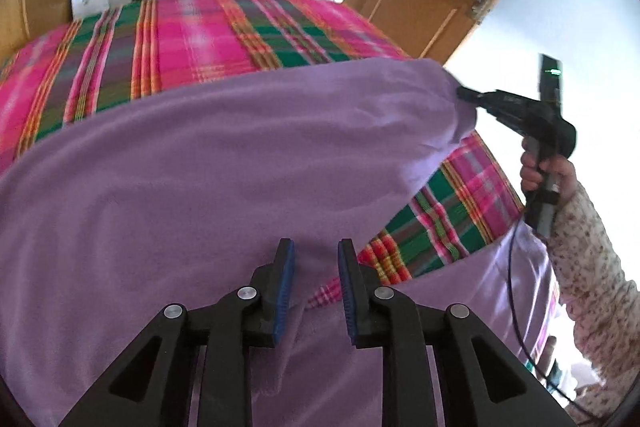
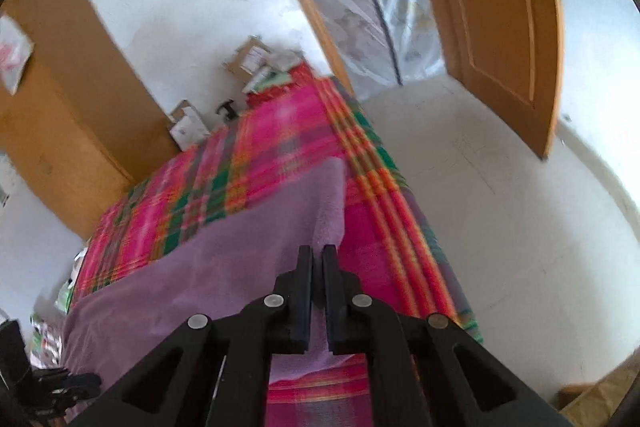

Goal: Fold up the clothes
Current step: 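Lift the leg end with the right gripper and fold it toward the left gripper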

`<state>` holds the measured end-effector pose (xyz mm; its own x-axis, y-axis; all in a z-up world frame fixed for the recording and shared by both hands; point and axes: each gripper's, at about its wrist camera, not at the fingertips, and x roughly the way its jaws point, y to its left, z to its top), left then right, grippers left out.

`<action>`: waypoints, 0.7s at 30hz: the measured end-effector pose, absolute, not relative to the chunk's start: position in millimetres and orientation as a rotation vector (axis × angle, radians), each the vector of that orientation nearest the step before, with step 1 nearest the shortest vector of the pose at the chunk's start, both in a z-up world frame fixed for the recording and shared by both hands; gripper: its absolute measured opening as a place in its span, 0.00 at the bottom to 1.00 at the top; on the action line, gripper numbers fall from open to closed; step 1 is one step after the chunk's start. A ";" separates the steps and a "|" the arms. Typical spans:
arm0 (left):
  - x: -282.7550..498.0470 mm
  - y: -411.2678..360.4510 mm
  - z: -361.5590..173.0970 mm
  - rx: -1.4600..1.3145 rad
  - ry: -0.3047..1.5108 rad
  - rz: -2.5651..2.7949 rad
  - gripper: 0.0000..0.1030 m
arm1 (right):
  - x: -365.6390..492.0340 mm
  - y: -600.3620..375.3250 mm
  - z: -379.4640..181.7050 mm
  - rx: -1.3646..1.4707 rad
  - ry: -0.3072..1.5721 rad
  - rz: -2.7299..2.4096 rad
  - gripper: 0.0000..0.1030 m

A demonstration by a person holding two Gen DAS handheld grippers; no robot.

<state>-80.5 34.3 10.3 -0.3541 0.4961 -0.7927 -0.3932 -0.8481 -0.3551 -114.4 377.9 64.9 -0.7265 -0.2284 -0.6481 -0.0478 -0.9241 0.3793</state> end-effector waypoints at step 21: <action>-81.8 35.9 1.1 -1.369 -0.179 2.216 0.22 | -85.2 250.8 75.6 1.045 -0.167 -2.512 0.05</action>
<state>-81.8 35.9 1.1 -0.3502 0.4971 -0.7939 -0.3628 -0.8534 -0.3743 -85.2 250.8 75.6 -0.6335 -0.4169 -0.6519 0.3268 -0.9078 0.2630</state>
